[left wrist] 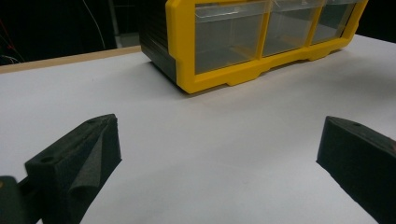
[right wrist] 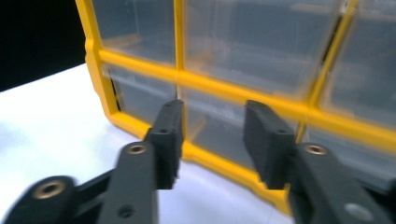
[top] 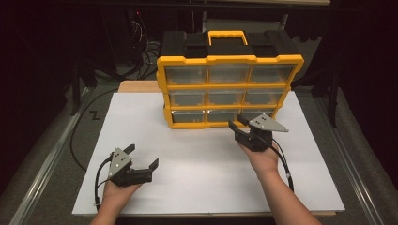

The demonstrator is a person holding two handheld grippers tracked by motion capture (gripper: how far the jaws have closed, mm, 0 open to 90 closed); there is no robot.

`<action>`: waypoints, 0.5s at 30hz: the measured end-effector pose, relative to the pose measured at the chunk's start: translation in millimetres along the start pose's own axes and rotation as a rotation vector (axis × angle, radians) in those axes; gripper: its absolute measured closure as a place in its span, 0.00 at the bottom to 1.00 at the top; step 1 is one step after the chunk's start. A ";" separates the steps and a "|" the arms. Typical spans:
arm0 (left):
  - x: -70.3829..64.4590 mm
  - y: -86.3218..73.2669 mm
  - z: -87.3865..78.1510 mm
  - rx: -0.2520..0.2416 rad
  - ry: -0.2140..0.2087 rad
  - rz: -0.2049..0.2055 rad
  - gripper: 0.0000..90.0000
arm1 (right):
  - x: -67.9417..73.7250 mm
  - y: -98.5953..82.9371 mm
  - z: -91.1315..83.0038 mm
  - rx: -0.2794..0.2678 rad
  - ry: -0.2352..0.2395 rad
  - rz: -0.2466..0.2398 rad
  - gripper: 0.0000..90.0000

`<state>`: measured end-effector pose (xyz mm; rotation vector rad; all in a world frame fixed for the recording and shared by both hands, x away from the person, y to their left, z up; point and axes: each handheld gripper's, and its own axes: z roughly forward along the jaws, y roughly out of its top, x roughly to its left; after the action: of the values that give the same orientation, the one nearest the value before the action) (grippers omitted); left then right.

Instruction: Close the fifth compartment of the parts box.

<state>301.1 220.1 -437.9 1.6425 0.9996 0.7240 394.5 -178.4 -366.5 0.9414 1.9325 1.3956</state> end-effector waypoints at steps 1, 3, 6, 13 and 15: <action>0.1 -0.2 0.1 0.001 0.000 0.001 0.00 | -1.3 -5.1 -2.3 0.000 0.004 0.005 0.57; 0.0 -0.6 0.2 0.004 0.000 -0.001 0.00 | -3.3 -15.5 -7.1 0.016 -0.002 0.009 0.50; 0.5 -0.7 0.1 0.005 0.001 0.002 0.00 | -8.1 -31.4 -14.2 0.035 -0.011 0.018 0.36; 3.7 -0.5 -0.8 0.001 0.009 -0.017 0.01 | -21.0 -55.7 -48.8 0.047 -0.007 0.011 0.13; 3.2 -0.7 -1.1 0.006 0.006 -0.012 0.01 | -25.3 -60.5 -60.3 0.038 -0.012 0.021 0.04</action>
<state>301.5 223.5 -438.3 1.6388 1.0161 0.7184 349.6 -244.6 -405.6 0.9887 1.9512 1.3665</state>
